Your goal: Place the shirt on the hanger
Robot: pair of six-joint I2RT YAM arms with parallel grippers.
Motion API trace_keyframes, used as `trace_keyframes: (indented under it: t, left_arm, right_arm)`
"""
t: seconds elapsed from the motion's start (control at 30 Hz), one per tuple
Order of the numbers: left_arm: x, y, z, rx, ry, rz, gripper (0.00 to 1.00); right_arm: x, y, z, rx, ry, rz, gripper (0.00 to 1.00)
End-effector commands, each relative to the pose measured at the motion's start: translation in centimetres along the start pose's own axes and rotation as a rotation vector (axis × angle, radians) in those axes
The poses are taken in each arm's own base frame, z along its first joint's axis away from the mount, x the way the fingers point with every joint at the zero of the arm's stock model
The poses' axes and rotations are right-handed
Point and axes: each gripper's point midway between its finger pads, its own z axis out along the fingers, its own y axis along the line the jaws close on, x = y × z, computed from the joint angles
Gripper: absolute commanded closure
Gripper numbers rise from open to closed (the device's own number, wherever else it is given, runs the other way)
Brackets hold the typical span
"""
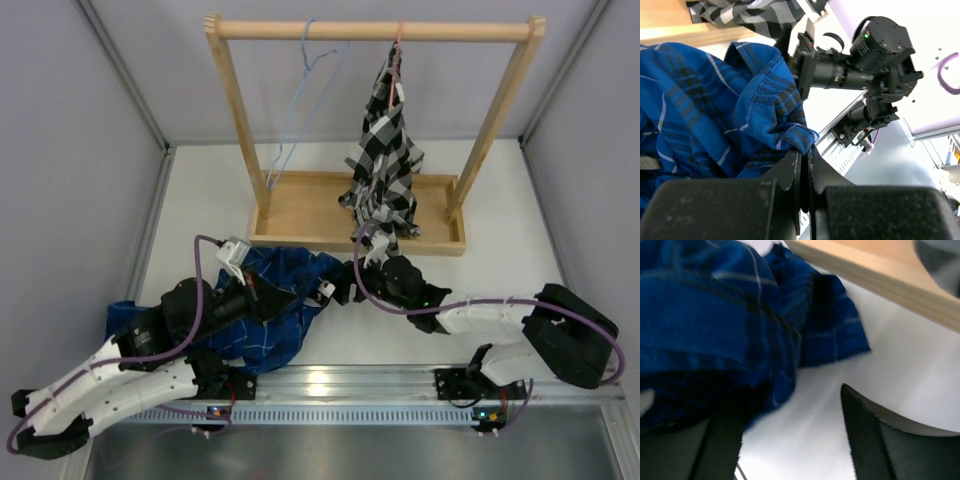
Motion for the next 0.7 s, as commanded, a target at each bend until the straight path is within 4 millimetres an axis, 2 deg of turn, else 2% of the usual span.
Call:
trace_keyframes:
  t: [0.0,0.07,0.1,0.13,0.23,0.27,0.33,0.37,0.4,0.43,0.47,0.5,0.53,0.57,0.6,0.63,0.67]
  left_arm:
    - [-2.6,-1.3,-1.1,0.034,-0.083,0.006,1.00]
    - [-3.0,-1.4,-1.4,0.036,-0.097,0.011,1.00]
    - [-3.3,-1.6,-1.7,0.044,-0.111,0.023,1.00]
    - [-3.6,-1.8,-1.9,0.051,-0.118,0.034,1.00]
    - [-4.8,-2.9,-2.9,0.094,-0.145,0.100,1.00]
    - [-5.5,-2.8,-3.2,0.083,-0.170,0.123,1.00]
    - [-7.5,-3.2,-4.2,0.068,-0.227,0.140,1.00]
    - [-8.5,-3.3,-4.7,0.052,-0.255,0.161,1.00]
    - [-9.6,-3.0,-5.0,0.011,-0.281,0.178,1.00]
    - [-11.9,-4.2,-6.6,0.024,-0.338,0.185,1.00]
    - [-13.1,-4.5,-7.3,0.016,-0.370,0.231,1.00]
    - [-14.3,-4.8,-7.7,0.002,-0.395,0.254,1.00]
    - [-16.7,-6.4,-9.7,0.032,-0.461,0.265,1.00]
    - [-17.9,-7.0,-10.6,0.038,-0.490,0.313,1.00]
    - [-18.7,-8.1,-10.7,0.060,-0.494,0.348,1.00]
    - [-20.0,-9.4,-11.6,0.094,-0.533,0.366,1.00]
    - [-21.8,-10.8,-13.6,0.131,-0.593,0.395,1.00]
  right_arm:
    - [-6.3,6.3,1.9,-0.215,-0.199,0.027,0.33]
    - [-6.9,7.4,1.9,-0.232,-0.236,0.008,0.54]
    - [-7.1,8.4,1.4,-0.243,-0.259,-0.009,0.57]
    - [-7.5,8.5,1.1,-0.226,-0.281,-0.022,0.62]
    - [-9.9,9.6,-0.6,-0.247,-0.353,-0.047,0.84]
    - [-10.5,9.7,-1.0,-0.238,-0.364,-0.052,1.00]
    - [-11.7,10.3,-2.0,-0.214,-0.356,-0.073,1.00]
    - [-12.7,9.8,-2.5,-0.154,-0.376,-0.102,1.00]
    - [-15.3,11.9,-4.6,-0.172,-0.428,-0.115,1.00]
    - [-14.6,11.3,-4.9,-0.123,-0.368,-0.153,1.00]
    - [-15.8,11.3,-6.0,-0.078,-0.384,-0.197,1.00]
    - [-19.1,13.8,-8.7,-0.116,-0.447,-0.202,1.00]
    - [-18.9,13.7,-9.4,-0.086,-0.395,-0.246,1.00]
    - [-20.3,14.2,-10.7,-0.074,-0.402,-0.293,1.00]
    - [-24.1,17.3,-13.7,-0.125,-0.463,-0.296,1.00]
    - [-23.5,17.3,-14.3,-0.103,-0.383,-0.350,1.00]
    - [-28.2,19.8,-18.0,-0.146,-0.455,-0.346,1.00]
